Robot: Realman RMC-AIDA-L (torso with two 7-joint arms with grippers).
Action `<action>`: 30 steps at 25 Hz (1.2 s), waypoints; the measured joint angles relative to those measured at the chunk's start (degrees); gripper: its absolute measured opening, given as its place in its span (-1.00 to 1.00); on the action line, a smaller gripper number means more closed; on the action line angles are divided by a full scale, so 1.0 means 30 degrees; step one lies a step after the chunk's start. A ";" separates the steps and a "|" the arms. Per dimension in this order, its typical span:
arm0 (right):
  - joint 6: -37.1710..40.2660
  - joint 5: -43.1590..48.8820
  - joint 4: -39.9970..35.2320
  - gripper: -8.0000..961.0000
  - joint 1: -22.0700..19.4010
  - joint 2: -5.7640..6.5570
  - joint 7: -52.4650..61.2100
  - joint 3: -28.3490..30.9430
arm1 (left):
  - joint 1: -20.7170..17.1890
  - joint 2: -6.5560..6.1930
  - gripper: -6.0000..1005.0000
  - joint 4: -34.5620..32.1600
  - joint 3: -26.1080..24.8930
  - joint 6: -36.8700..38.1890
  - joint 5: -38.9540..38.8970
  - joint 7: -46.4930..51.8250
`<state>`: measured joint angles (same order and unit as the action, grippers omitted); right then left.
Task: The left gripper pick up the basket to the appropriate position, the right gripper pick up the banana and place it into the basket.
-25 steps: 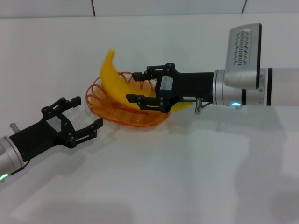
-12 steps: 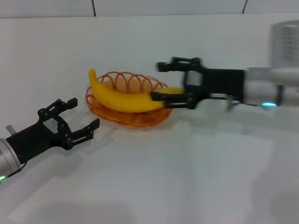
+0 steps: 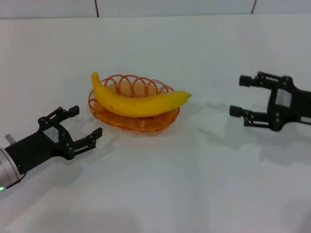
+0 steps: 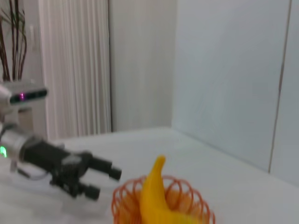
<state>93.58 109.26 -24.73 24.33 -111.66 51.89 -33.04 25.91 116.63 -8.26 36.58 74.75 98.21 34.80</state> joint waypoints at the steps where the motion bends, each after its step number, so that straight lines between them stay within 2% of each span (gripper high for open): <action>1: -0.0162 0.0205 0.0006 0.67 -0.0096 0.0008 -0.0201 -0.0045 | -0.0018 0.0005 0.75 0.0001 -0.0001 0.0022 0.0003 0.0000; 3: -0.0407 0.0811 0.0039 0.67 -0.0200 -0.0048 -0.0774 -0.0072 | -0.0023 0.0010 0.75 0.0001 -0.0002 0.0108 0.0001 0.0000; 6: -0.0890 0.2117 0.0050 0.66 -0.0038 -0.0400 -0.1625 -0.0066 | -0.0022 0.0016 0.75 0.0001 -0.0010 0.0156 -0.0056 0.0000; 8: -0.1703 0.3127 0.0056 0.66 0.0320 -0.0838 -0.1922 -0.0067 | -0.0014 0.0018 0.75 0.0002 -0.0040 0.0159 -0.0079 0.0000; 12: -0.3096 0.3923 0.0436 0.66 0.1139 -0.1444 -0.1917 -0.0083 | 0.0071 0.0043 0.75 0.0002 -0.0096 0.0162 -0.0095 0.0000; 17: -0.4298 0.3974 0.1606 0.66 0.2025 -0.1454 -0.1841 -0.0009 | 0.0094 0.0053 0.75 0.0001 -0.0070 0.0162 -0.0112 0.0000; 30: -0.4176 0.3945 0.1594 0.66 0.2073 -0.1421 -0.1813 0.0205 | 0.0049 0.0059 0.75 0.0001 -0.0092 0.0161 -0.0131 0.0000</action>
<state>81.05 121.10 -19.95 30.54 -115.93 46.45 -32.43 26.06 116.81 -8.26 36.31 75.23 97.82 34.80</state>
